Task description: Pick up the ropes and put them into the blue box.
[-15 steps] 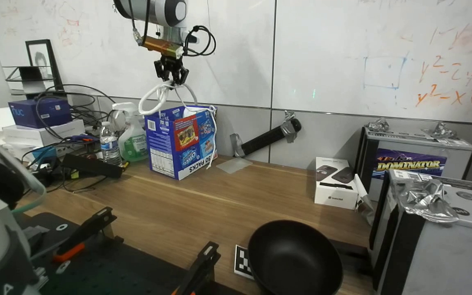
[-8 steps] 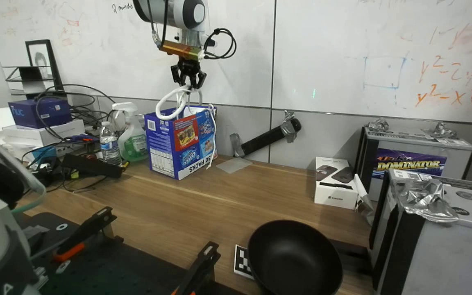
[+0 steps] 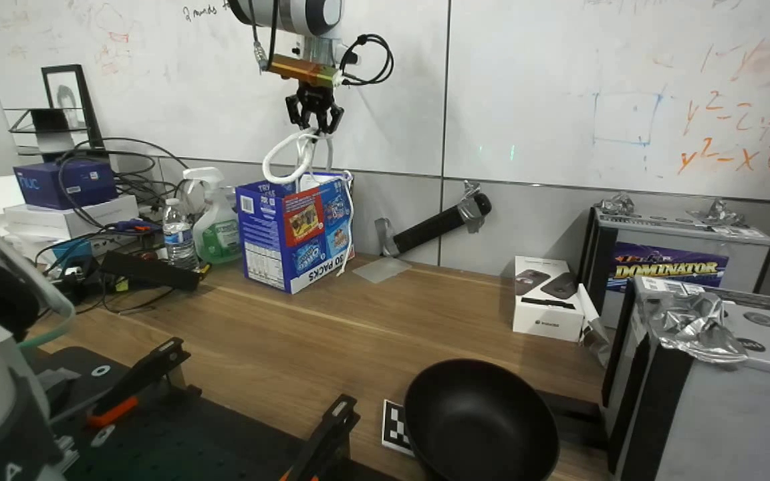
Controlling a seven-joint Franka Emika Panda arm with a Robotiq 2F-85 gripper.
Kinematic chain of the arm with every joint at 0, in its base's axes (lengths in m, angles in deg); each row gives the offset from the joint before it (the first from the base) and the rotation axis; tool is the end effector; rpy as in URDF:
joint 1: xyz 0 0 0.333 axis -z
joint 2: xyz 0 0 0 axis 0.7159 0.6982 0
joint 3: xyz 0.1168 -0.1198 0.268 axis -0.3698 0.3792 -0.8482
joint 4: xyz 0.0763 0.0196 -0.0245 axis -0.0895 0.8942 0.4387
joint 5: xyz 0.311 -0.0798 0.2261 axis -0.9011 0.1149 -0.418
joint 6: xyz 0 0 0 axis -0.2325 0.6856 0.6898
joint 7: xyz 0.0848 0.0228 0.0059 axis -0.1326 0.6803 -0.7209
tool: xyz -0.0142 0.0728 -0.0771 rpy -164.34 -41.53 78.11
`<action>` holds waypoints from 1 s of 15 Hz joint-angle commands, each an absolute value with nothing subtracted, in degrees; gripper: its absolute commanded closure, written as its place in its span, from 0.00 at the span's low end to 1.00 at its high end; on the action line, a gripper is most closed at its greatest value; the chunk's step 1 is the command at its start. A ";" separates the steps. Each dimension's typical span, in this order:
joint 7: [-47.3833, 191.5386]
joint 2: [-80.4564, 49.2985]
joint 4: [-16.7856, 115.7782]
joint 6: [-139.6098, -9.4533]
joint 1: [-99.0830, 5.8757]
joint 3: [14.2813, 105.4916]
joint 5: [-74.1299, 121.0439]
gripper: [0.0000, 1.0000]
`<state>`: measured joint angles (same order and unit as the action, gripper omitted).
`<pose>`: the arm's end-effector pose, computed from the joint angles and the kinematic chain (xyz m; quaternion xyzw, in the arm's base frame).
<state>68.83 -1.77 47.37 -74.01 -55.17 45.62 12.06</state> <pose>0.6769 0.2246 0.3620 -0.9828 -0.0967 -0.0991 0.1222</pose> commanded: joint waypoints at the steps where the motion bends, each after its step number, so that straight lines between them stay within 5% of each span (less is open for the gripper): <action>1: 67.97 -0.78 44.53 -74.31 -55.86 45.85 12.85 0.86; 15: 64.25 6.76 38.74 -77.38 -55.53 43.95 11.68 0.86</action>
